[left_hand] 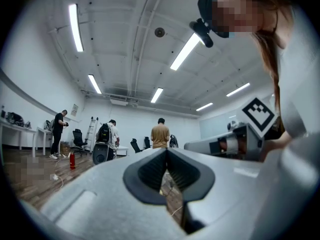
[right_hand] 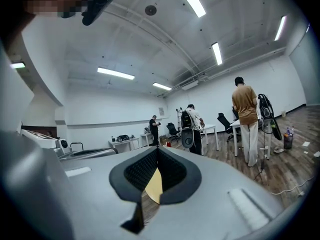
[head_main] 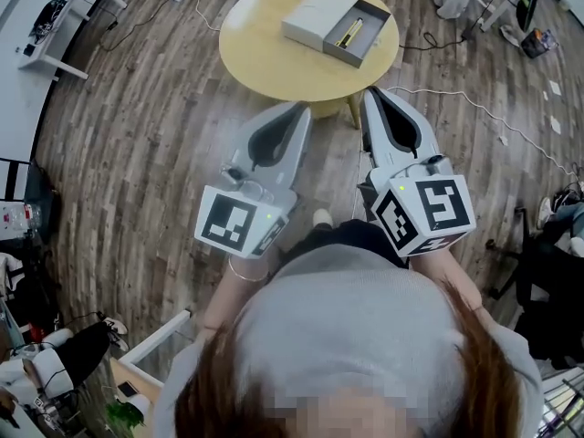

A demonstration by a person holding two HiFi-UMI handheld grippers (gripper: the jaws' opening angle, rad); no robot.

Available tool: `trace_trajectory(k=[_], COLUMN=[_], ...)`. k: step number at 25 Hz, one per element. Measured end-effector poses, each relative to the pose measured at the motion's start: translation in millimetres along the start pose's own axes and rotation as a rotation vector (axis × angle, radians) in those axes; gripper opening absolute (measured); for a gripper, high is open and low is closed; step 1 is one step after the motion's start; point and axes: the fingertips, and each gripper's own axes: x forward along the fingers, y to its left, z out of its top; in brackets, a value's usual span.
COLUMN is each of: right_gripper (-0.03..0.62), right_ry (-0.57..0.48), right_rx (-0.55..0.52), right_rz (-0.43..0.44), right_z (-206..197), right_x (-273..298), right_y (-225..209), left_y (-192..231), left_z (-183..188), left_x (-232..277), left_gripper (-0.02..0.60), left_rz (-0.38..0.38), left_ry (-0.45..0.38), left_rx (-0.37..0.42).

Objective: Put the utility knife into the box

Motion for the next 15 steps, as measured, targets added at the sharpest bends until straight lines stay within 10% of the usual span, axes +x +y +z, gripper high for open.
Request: trace_trajectory(k=[15], right_gripper=[0.003], right_ry=[-0.033], right_rx=[-0.045], right_rz=[0.105], right_z=[6], right_x=[-127], right_y=[2], left_y=[-135], left_z=[13], left_x=[-32], left_gripper=[0.003], left_rz=[0.062], left_ry=[-0.028], left_rx=[0.031])
